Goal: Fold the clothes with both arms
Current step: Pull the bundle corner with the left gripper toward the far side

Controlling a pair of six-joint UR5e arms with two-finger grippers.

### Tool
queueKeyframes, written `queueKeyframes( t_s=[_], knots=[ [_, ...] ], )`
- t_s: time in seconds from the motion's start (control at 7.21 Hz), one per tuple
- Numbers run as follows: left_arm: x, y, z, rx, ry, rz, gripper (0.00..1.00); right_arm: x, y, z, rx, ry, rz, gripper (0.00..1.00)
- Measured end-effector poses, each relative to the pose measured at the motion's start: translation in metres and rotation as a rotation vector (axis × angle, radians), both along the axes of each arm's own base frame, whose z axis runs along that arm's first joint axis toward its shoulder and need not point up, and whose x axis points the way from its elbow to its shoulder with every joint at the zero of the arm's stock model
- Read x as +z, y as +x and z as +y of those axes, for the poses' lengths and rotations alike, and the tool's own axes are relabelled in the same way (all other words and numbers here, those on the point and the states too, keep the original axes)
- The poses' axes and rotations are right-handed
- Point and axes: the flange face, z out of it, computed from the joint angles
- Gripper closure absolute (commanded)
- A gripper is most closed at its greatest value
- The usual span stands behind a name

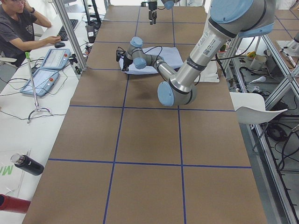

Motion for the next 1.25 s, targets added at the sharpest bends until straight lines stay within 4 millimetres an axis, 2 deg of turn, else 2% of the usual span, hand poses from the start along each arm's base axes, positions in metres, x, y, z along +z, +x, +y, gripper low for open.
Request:
queueKeyframes(
  t_s=[0.14,0.42,0.83,0.97,1.11,1.25],
  knots=[
    [0.003,0.003,-0.022,-0.031,0.055,0.010,1.00,0.001,0.002,-0.001,0.008,0.001,0.003,0.00],
    [0.014,-0.006,-0.053,-0.083,0.147,-0.006,1.00,0.002,0.003,-0.003,0.023,0.005,0.011,0.00],
    [0.016,-0.004,-0.078,-0.135,0.191,-0.021,1.00,0.002,0.003,-0.005,0.031,0.010,0.015,0.00],
    [0.016,-0.004,-0.080,-0.140,0.195,-0.021,0.53,0.001,0.002,-0.005,0.032,0.011,0.015,0.00],
    [0.016,-0.004,-0.081,-0.143,0.196,-0.020,0.15,0.001,0.002,-0.005,0.032,0.012,0.015,0.00],
    [0.016,-0.004,-0.081,-0.143,0.197,-0.018,0.01,0.000,0.002,-0.005,0.033,0.014,0.014,0.00]
  ],
)
